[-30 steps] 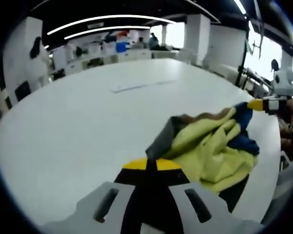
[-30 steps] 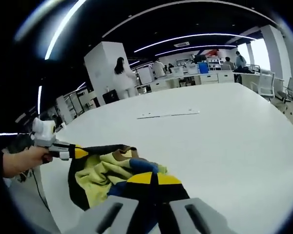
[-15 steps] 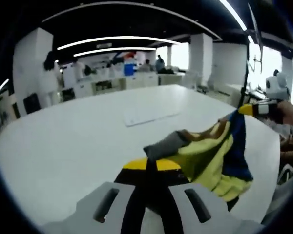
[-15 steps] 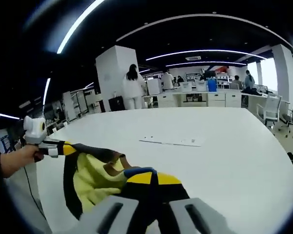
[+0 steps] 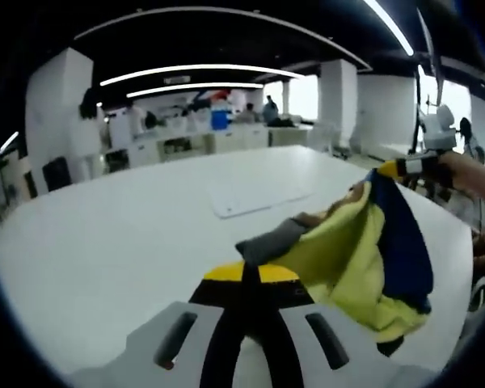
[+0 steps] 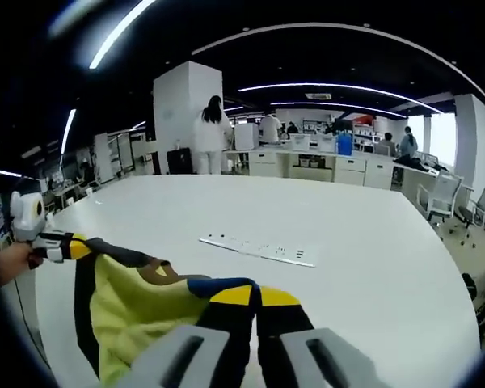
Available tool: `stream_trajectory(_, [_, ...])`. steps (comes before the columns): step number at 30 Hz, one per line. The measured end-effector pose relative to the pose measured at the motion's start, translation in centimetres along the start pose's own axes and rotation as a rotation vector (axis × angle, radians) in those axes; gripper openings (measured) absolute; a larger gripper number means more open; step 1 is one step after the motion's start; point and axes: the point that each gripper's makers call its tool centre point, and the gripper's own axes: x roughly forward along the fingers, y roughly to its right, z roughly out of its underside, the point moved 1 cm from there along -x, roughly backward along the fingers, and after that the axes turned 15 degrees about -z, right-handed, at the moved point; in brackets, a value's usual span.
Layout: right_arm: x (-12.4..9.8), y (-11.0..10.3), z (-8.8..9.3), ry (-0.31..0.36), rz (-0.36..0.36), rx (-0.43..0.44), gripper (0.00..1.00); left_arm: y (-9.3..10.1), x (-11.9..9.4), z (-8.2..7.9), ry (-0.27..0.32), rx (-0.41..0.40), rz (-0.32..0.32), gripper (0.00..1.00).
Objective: Fold the garment on the visible template until the final outline fits inside the template.
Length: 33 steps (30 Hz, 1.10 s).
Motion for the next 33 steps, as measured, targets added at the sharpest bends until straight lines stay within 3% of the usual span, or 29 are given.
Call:
stream_trajectory(6, [3.2, 2.1, 0.7, -0.024, 0.007, 0.030, 0.00, -0.1, 2.6, 0.9, -0.030, 0.007, -0.007, 0.00])
stream_trajectory(9, [4.7, 3.4, 2.4, -0.039, 0.035, 0.081, 0.00, -0.1, 4.4, 1.9, -0.054, 0.011, -0.002, 0.00])
stream_trajectory(15, [6.9, 4.9, 5.0, -0.106, 0.047, 0.094, 0.00, 0.0, 6.9, 3.8, -0.104, 0.010, -0.003, 0.00])
stream_trajectory(26, [8.5, 6.0, 8.4, -0.206, 0.073, 0.145, 0.00, 0.0, 9.0, 6.6, -0.197, 0.031, 0.011, 0.01])
stream_trajectory(30, [8.5, 6.2, 8.4, -0.199, 0.092, 0.162, 0.00, -0.1, 9.5, 7.4, -0.229, 0.023, 0.003, 0.03])
stream_trajectory(32, [8.6, 6.3, 8.7, -0.187, 0.113, 0.234, 0.00, 0.0, 9.7, 7.6, -0.236, 0.026, 0.006, 0.03])
stream_trajectory(33, [8.7, 6.4, 8.7, -0.191, 0.112, 0.229, 0.00, 0.0, 9.7, 7.7, -0.238, 0.026, 0.007, 0.04])
